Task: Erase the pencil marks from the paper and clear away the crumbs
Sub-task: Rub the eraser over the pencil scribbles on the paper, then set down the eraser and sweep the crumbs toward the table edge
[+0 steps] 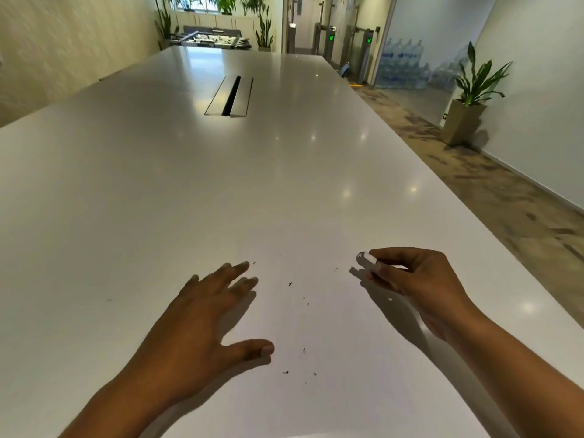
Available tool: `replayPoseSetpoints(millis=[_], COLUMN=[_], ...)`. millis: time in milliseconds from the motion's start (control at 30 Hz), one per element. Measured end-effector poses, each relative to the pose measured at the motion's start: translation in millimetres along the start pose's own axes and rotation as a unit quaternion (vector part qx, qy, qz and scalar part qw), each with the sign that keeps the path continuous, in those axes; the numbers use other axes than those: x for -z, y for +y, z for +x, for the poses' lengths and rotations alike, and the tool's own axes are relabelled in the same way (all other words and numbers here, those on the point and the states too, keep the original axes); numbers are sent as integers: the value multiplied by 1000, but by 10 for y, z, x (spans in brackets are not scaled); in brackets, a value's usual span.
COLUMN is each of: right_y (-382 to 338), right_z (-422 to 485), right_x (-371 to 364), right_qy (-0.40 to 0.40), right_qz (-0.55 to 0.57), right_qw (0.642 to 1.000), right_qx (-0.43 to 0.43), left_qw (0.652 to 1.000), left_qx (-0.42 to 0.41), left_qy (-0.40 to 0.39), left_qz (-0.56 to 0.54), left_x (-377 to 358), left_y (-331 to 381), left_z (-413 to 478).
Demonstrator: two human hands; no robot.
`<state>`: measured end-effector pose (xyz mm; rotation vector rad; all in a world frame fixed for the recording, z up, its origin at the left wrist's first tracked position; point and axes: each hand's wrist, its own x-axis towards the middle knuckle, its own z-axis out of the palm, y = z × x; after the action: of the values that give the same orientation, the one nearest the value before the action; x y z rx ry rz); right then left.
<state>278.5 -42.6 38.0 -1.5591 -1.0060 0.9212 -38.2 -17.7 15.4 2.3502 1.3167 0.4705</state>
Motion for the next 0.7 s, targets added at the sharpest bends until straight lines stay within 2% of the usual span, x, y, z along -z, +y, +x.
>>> replayPoseSetpoints(millis=[100, 333, 700], right_y=[50, 304, 413], right_z=[193, 743, 898], right_x=[169, 250, 158], right_qy=[57, 107, 122], right_qz=[-59, -221, -261], right_qw=[996, 962, 948], right_qx=[27, 121, 137], left_qw=[998, 996, 994], left_qx=[22, 71, 86], left_qy=[37, 58, 52], left_qz=[-35, 18, 32], left_x=[-102, -367, -393], left_y=[57, 72, 85], left_z=[8, -6, -20])
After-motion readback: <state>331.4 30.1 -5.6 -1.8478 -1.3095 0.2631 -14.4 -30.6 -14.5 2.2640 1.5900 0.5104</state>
